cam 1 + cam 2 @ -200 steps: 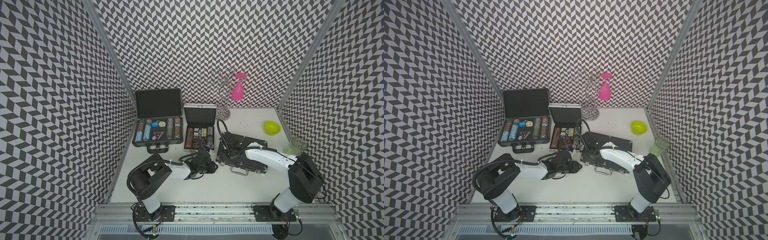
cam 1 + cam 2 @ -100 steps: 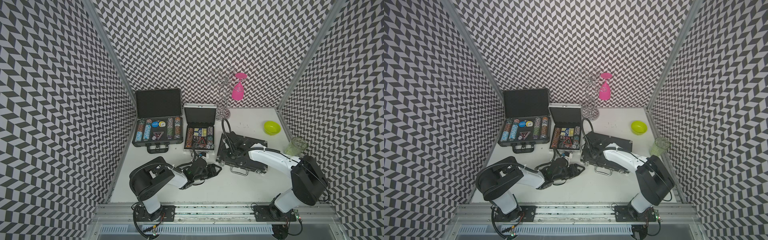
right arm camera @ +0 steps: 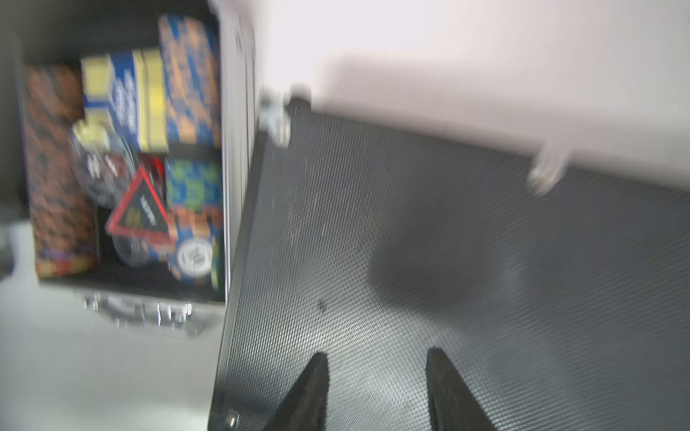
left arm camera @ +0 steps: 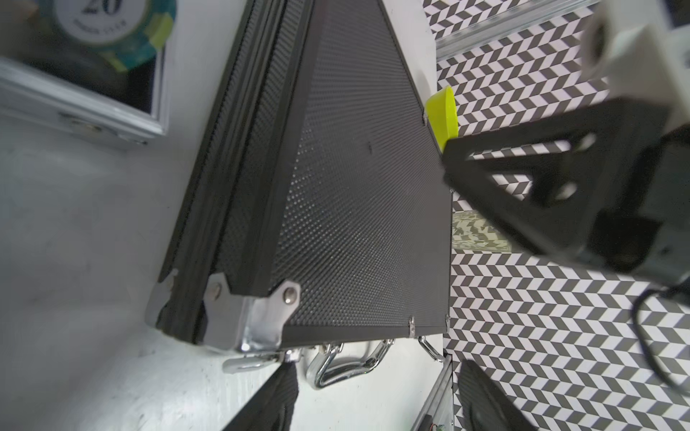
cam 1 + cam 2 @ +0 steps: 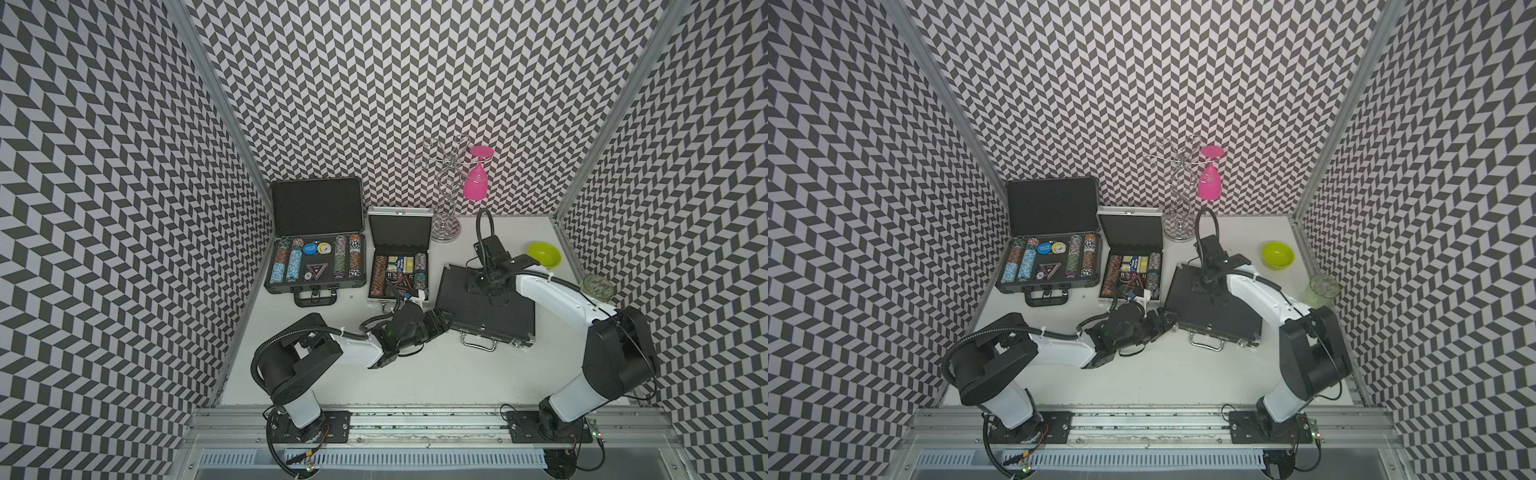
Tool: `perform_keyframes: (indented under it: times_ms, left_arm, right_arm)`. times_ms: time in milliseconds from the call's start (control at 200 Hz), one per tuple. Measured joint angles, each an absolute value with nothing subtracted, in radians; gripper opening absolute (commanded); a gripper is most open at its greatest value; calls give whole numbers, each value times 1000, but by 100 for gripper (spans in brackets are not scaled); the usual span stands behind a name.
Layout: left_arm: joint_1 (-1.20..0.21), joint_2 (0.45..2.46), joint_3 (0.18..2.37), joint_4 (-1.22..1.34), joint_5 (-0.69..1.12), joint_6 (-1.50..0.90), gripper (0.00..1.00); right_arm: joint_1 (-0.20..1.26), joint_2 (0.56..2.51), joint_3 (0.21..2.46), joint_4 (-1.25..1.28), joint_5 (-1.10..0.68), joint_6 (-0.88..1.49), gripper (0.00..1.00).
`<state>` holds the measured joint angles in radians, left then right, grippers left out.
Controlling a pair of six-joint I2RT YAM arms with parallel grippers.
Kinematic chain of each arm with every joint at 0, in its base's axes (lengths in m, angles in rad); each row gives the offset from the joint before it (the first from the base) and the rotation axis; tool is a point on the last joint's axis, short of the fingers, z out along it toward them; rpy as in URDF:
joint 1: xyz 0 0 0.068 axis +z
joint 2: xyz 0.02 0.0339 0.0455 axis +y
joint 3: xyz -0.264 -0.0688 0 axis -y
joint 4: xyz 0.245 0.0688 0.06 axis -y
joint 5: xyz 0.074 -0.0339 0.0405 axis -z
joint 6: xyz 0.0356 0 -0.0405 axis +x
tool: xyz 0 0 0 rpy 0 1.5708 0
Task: Close the poker set cases
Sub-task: Fasten the fastener on the poker set case.
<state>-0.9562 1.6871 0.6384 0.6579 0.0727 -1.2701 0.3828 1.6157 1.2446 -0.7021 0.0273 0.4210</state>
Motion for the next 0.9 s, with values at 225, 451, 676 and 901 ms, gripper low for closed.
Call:
perform_keyframes:
  times_ms: [225,451,676,901]
  left_arm:
    - [-958,1719,677,610,72,-1304,74]
    - [-962,1718,719,534,57,-1332,74]
    - [-982,1710,723,455,39,-1376,74]
    - [-1002,1700,736,383,12,-1406,75]
  right_arm:
    - [297,1782,1406,-652,80,329,74]
    - [264,1874,1431,-627,73,240,77]
    - [213,1912,1454,-597,49,210,75]
    - [199,1963,1435,-559,23,210,72]
